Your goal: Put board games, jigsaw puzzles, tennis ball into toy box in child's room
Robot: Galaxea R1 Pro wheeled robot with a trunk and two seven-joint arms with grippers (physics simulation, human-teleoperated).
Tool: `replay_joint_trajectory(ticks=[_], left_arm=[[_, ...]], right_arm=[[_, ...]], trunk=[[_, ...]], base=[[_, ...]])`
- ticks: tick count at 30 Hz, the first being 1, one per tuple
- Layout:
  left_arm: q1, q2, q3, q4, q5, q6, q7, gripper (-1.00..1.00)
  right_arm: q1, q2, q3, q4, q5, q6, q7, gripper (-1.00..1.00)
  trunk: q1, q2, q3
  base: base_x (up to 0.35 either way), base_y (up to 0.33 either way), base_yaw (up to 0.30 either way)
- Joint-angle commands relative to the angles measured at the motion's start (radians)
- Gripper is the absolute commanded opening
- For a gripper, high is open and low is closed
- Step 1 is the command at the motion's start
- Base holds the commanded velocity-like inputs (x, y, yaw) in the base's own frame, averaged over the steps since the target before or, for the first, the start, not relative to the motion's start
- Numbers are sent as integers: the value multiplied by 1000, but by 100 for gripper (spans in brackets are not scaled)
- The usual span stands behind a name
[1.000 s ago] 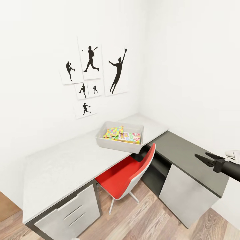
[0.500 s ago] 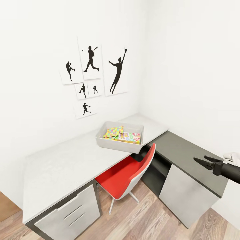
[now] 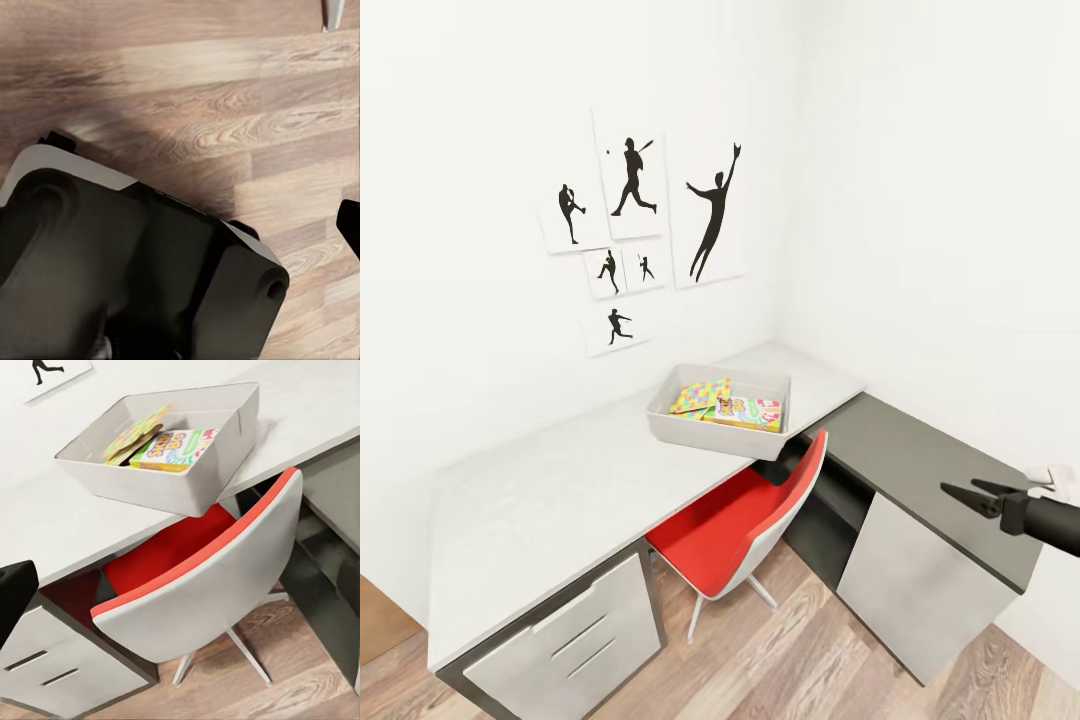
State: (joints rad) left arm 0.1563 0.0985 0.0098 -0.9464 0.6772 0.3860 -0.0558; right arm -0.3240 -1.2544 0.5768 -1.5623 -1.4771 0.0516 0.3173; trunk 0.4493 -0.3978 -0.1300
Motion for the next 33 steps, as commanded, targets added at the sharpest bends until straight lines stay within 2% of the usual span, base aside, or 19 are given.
replay_joint_trajectory(ticks=[1, 19, 21, 22, 24, 25, 27, 33], left_arm=[[0, 0, 1, -1, 7, 5, 0, 100], [-51, 9, 52, 226, -13, -75, 34, 100], [-72, 9, 57, 290, -14, -102, 35, 100], [-72, 9, 57, 290, -14, -102, 35, 100], [-97, 9, 59, 362, -15, -130, 36, 100], [-97, 9, 59, 362, -15, -130, 36, 100], [-124, 8, 61, 436, -15, -156, 36, 100], [-159, 8, 62, 527, -16, -186, 37, 100]], right_arm=[[-4, -1, 4, 1, -11, 5, 4, 100], [-4, 3, 6, 5, -10, 14, 39, 100], [-4, 6, 6, 9, -10, 14, 40, 100], [-4, 6, 6, 9, -10, 14, 40, 100], [-4, 9, 6, 15, -10, 14, 41, 100], [-4, 9, 6, 15, -10, 14, 41, 100], [-4, 9, 6, 19, -10, 14, 41, 100], [-4, 9, 6, 29, -11, 15, 41, 100]], trunk=[[1, -2, -2], [1, -2, -2], [1, -2, -2], [1, -2, -2], [1, -2, -2], [1, -2, -2], [1, -2, -2], [1, -2, -2]], base=[[0, 0, 0], [0, 0, 0], [0, 0, 0], [0, 0, 0], [0, 0, 0], [0, 0, 0], [0, 0, 0], [0, 0, 0]])
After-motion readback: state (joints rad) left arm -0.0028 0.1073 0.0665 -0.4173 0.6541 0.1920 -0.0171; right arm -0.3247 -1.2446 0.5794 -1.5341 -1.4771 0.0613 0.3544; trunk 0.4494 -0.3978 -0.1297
